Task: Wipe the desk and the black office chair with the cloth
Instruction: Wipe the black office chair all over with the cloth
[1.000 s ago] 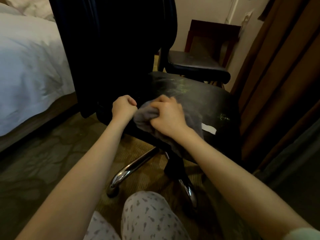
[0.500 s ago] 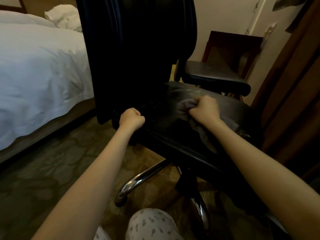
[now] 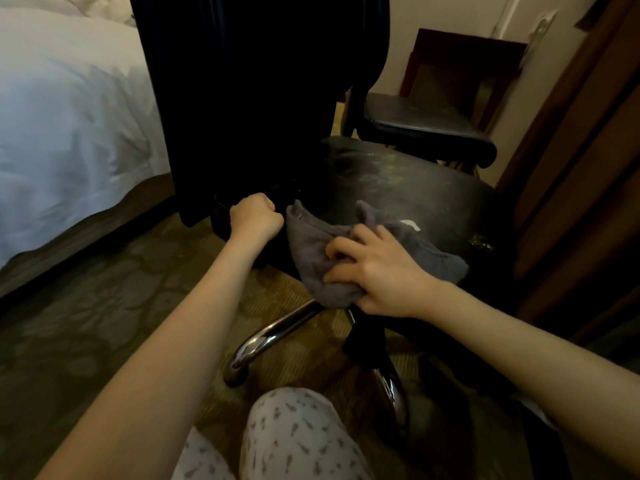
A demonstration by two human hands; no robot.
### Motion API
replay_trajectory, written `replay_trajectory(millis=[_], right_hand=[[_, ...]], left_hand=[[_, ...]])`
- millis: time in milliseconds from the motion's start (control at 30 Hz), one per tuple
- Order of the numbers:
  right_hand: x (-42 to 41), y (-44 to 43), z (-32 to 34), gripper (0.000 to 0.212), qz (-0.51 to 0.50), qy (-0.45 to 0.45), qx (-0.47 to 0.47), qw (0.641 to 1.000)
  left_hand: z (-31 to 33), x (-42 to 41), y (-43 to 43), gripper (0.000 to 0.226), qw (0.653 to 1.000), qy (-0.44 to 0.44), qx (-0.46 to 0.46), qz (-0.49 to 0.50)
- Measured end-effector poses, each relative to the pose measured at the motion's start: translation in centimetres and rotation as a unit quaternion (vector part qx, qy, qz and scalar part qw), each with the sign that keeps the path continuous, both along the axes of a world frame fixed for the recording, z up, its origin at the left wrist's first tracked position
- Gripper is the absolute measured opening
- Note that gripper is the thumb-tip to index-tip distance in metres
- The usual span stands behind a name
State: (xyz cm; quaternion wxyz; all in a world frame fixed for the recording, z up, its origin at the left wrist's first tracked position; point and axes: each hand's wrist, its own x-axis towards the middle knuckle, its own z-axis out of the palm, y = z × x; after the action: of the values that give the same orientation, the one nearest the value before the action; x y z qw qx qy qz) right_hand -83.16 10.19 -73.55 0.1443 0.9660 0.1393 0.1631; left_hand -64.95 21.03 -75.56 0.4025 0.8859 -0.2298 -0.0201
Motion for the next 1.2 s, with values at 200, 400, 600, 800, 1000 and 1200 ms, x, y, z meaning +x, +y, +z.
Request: replay_trajectory(millis=[200, 400, 600, 800, 1000, 1200], right_hand=[[-3.0, 2.0, -2.5, 0.026, 0.017, -0.015, -0.152, 0.988], [-6.2, 1.8, -1.9, 0.008, -0.006, 0.064, -0.188, 0.980], [-6.3, 4.7, 0.9, 0.026, -0.116, 0.378, -0.209, 0.894], [-6.6, 4.8, 5.6, 0.022, -0.185, 0.383, -0.098, 0.900], [-1.9, 4.4, 7.3, 0.025, -0.161, 0.134, -0.024, 0.978], [7.4, 8.0, 1.7, 0.029, -0.141, -0.014, -0.012, 0.990]], left_hand=[[-0.1, -0.2, -0.1, 0.024, 0.997, -0.045, 0.053, -0.018], [-0.3, -0.1, 0.2, 0.017, 0.996, -0.057, 0.053, -0.035], [0.2, -0.3, 0.5, 0.027, 0.997, -0.034, 0.033, -0.052], [0.6, -0.1, 0.4, 0.023, 0.998, -0.006, 0.020, -0.067], [1.0, 1.2, 1.5, 0.020, 0.979, 0.151, -0.123, -0.058], [1.0, 1.7, 2.8, 0.023, 0.944, 0.243, -0.224, 0.003]])
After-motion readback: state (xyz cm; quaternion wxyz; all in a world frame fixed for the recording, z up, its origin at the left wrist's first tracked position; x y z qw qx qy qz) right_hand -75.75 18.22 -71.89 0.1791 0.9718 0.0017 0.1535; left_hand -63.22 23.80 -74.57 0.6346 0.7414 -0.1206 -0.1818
